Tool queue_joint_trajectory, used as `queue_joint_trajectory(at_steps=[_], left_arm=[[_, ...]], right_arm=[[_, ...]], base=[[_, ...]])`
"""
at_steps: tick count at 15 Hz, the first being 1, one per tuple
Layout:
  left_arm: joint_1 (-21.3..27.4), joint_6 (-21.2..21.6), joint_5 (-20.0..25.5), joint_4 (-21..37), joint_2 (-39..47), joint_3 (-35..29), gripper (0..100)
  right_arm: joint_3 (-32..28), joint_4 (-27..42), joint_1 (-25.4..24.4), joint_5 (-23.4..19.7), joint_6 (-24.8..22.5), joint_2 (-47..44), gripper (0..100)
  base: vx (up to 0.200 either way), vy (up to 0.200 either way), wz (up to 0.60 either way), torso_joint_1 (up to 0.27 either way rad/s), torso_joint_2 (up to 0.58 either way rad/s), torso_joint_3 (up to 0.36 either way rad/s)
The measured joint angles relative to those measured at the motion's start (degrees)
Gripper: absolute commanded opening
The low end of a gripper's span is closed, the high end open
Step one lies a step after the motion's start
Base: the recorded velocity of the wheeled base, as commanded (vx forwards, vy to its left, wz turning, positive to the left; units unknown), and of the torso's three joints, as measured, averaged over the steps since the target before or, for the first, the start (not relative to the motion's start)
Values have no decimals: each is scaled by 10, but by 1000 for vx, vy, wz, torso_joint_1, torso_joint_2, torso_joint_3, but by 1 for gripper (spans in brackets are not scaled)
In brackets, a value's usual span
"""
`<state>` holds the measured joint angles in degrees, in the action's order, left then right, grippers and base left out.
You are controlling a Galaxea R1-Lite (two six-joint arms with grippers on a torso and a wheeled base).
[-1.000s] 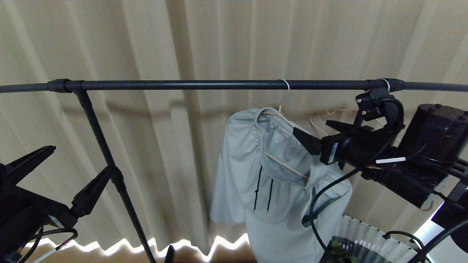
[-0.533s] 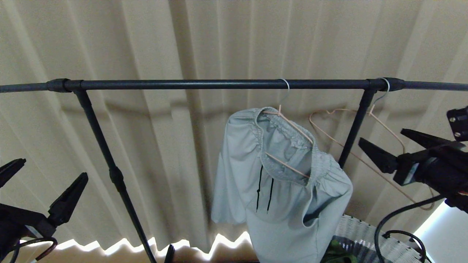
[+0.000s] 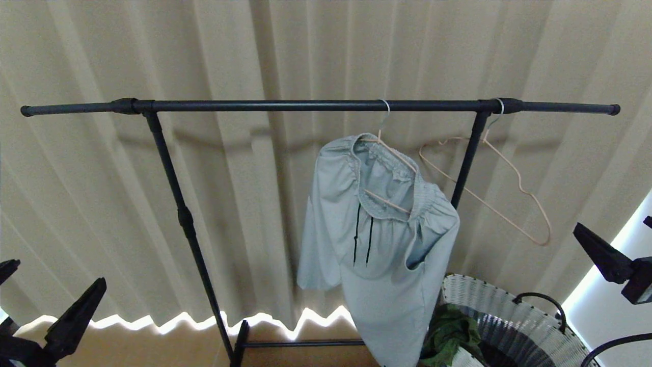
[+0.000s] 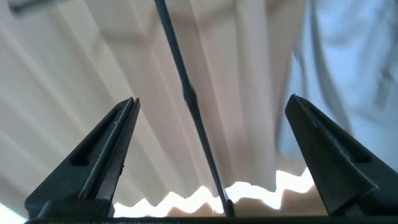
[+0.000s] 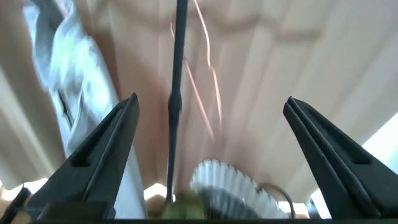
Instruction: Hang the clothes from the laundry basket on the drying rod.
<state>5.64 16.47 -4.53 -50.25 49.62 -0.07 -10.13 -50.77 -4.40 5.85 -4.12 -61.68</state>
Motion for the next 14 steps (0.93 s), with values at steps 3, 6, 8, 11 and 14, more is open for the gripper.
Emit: queue_joint_trajectory(at_steps=[3, 6, 8, 11, 14], left_arm=[[5, -2, 2, 57, -42, -1, 100], [28, -2, 4, 67, -58, 0, 100], [48, -3, 3, 69, -61, 0, 100], [66, -6, 2, 82, -69, 0, 100], [68, -10, 2, 101, -106, 1, 100]], right_arm=[[32, 3, 19, 8, -2, 10, 100], [58, 3, 28, 25, -8, -1, 100], [63, 3, 30, 25, -8, -5, 100], [70, 3, 32, 27, -7, -11, 100], [77, 2, 46, 46, -8, -13, 100]], base=[[0, 0, 0, 0, 0, 0], [0, 0, 0, 0, 0, 0], [0, 0, 0, 0, 0, 0], [0, 0, 0, 0, 0, 0], [0, 0, 0, -41, 112, 63]])
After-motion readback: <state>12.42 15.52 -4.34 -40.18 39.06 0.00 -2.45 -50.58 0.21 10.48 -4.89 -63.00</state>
